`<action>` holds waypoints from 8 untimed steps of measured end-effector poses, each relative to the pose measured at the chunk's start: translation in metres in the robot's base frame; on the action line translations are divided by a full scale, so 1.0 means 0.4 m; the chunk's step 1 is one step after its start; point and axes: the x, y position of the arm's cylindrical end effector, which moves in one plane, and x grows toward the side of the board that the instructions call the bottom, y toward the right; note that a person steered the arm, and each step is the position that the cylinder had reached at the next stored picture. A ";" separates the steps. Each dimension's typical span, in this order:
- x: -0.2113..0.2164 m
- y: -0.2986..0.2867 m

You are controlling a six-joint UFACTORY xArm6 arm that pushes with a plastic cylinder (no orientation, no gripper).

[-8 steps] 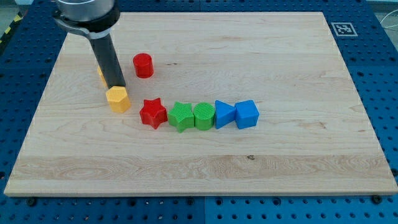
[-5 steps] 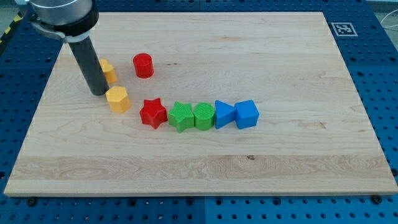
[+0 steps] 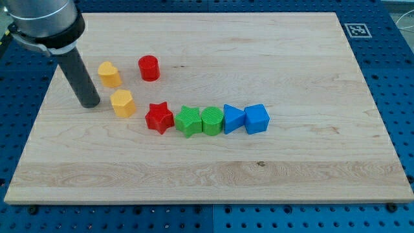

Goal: Move the yellow hexagon down a bit

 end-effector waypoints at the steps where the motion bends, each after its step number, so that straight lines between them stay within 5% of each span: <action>1: 0.002 0.020; 4: 0.081 0.049; 8: -0.020 0.099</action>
